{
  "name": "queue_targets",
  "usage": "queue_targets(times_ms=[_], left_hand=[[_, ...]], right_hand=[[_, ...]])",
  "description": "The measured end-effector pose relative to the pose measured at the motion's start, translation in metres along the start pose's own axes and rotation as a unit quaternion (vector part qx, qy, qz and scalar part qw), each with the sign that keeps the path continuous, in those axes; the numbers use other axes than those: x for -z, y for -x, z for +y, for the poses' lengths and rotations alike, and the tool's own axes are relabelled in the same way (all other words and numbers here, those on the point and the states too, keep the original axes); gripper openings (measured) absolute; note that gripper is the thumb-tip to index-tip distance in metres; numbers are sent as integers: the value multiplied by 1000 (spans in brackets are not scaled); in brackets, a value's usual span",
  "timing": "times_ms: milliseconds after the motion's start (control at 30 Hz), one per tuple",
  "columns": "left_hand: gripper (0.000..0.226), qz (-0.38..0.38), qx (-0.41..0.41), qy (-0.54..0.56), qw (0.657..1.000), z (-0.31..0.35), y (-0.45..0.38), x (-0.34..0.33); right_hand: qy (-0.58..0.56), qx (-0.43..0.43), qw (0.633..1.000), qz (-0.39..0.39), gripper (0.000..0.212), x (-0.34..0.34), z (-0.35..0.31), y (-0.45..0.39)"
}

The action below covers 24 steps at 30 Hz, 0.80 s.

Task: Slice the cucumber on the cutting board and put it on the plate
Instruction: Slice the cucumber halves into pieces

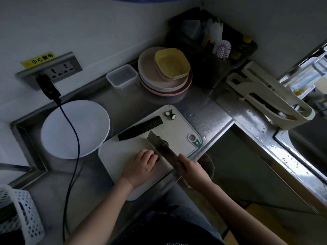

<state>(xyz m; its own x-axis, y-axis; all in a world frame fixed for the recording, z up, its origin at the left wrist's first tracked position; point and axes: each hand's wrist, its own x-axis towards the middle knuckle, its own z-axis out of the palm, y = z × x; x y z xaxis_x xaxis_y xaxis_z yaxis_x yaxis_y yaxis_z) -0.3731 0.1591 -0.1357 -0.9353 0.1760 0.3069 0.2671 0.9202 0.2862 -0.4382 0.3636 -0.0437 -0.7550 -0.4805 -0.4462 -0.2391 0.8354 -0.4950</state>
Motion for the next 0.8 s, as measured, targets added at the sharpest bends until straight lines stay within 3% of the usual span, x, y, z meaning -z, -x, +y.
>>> queue_targets(times_ms=[267, 433, 667, 733, 800], left_hand=[[17, 15, 26, 26, 999, 2, -14, 6], [23, 5, 9, 16, 1000, -3, -17, 5], [20, 46, 1, 8, 999, 4, -17, 10], [35, 33, 0, 6, 999, 3, -17, 12], [68, -8, 11, 14, 1000, 3, -15, 12]], right_hand=[[26, 26, 999, 39, 11, -8, -12, 3], [77, 44, 995, 38, 14, -12, -15, 4], [110, 50, 992, 44, 13, -16, -14, 3], [121, 61, 990, 41, 10, -19, -14, 2], [131, 65, 989, 29, 9, -21, -12, 1]])
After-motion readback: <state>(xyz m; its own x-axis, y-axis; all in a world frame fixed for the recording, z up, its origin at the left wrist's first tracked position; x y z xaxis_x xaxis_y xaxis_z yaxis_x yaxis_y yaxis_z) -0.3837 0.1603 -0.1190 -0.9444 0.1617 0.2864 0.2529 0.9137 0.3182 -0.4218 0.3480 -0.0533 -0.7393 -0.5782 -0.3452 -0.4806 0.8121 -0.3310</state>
